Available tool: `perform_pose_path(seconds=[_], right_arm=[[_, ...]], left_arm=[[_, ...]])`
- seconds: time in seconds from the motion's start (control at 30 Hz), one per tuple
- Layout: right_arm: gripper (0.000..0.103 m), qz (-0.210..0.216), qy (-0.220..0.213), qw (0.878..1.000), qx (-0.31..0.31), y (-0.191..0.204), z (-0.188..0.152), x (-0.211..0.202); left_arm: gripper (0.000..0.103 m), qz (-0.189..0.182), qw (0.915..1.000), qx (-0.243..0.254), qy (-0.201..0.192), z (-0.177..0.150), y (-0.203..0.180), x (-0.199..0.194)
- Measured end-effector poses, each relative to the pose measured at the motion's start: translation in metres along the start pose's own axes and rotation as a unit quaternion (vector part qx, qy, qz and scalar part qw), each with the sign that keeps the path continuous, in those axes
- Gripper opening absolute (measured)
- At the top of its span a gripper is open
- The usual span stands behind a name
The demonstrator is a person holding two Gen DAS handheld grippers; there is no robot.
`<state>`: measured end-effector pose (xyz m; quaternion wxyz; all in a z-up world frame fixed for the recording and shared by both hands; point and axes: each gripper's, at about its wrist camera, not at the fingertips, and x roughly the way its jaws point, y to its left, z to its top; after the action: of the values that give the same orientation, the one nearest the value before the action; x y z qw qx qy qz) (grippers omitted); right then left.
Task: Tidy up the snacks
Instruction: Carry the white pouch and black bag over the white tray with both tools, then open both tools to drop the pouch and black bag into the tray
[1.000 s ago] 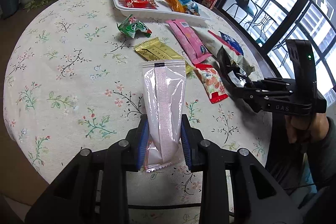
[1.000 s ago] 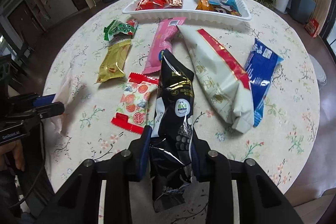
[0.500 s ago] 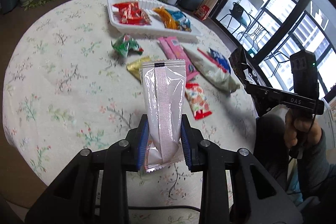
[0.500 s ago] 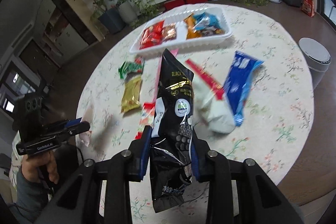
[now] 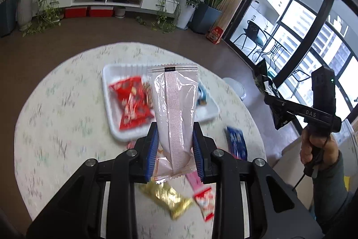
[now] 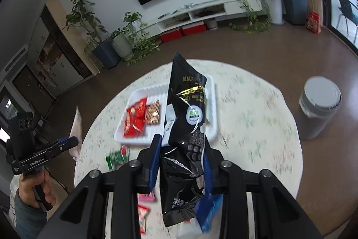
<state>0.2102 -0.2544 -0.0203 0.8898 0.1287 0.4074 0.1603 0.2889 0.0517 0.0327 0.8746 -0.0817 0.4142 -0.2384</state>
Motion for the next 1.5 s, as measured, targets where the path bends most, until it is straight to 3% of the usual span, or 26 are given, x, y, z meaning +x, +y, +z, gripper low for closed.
perform_pose_path(seconds=[0.27,0.63,1.0,1.5], right_arm=[[0.035,0.022,0.037,0.999,-0.025,0.037,0.059,0.08],[0.035,-0.01,0.098,0.994,-0.037,0.041,0.056,0.172],[0.036,-0.027,0.122,0.992,-0.033,0.043,0.042,0.203],[0.042,-0.031,0.118,0.992,-0.03,0.04,0.044,0.211]], left_arm=[[0.027,0.016,0.9993,-0.008,0.034,0.063,-0.003,0.087],[0.027,0.031,0.9963,-0.031,0.074,0.05,0.024,0.168],[0.027,0.041,0.9943,-0.051,0.084,0.039,0.052,0.194],[0.028,0.029,0.9938,-0.073,0.078,0.031,0.054,0.177]])
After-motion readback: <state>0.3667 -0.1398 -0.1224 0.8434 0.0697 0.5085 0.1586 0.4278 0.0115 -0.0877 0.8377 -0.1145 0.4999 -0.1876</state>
